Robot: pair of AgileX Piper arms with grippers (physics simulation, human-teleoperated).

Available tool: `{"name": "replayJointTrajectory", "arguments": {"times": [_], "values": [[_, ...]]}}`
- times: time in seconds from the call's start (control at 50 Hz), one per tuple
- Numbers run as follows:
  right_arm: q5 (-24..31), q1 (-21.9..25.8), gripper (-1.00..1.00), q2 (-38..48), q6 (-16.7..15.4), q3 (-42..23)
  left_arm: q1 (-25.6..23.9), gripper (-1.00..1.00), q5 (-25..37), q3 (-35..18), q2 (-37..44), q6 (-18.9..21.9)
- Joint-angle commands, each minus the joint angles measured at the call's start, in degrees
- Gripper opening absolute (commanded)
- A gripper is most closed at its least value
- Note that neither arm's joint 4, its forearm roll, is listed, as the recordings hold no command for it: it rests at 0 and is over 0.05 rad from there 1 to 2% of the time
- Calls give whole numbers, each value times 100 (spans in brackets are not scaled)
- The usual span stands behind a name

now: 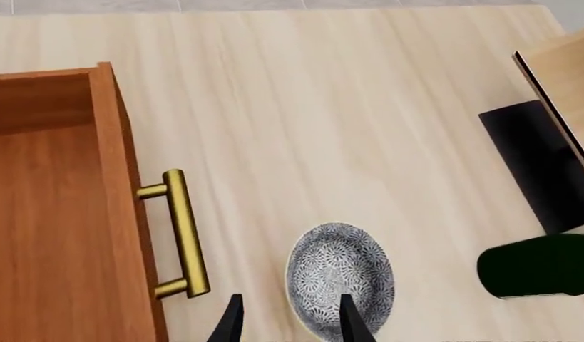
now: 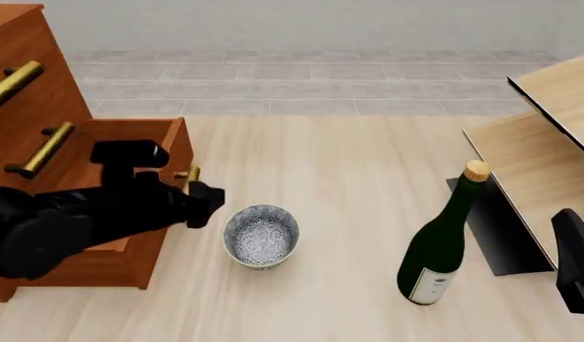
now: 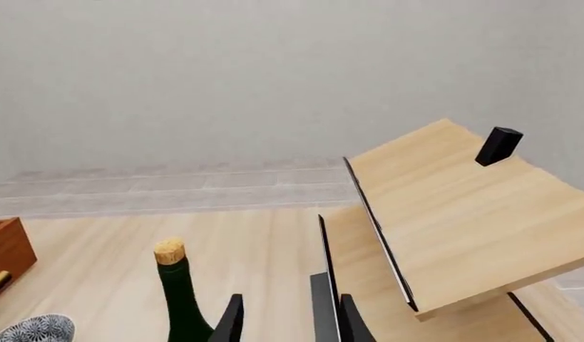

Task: Put the bowl on top of the cabinet.

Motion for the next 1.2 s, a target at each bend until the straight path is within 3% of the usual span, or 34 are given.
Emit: {"name": "replayJointTrajectory", "arguments": {"times": [0.02,1.2], "values": [[-8,-5,100,0,32,-3,-109,100,-122,-29,301,-191],[-60,-23,100,0,86,8,-381,100,-971,54,1585,-719]]}}
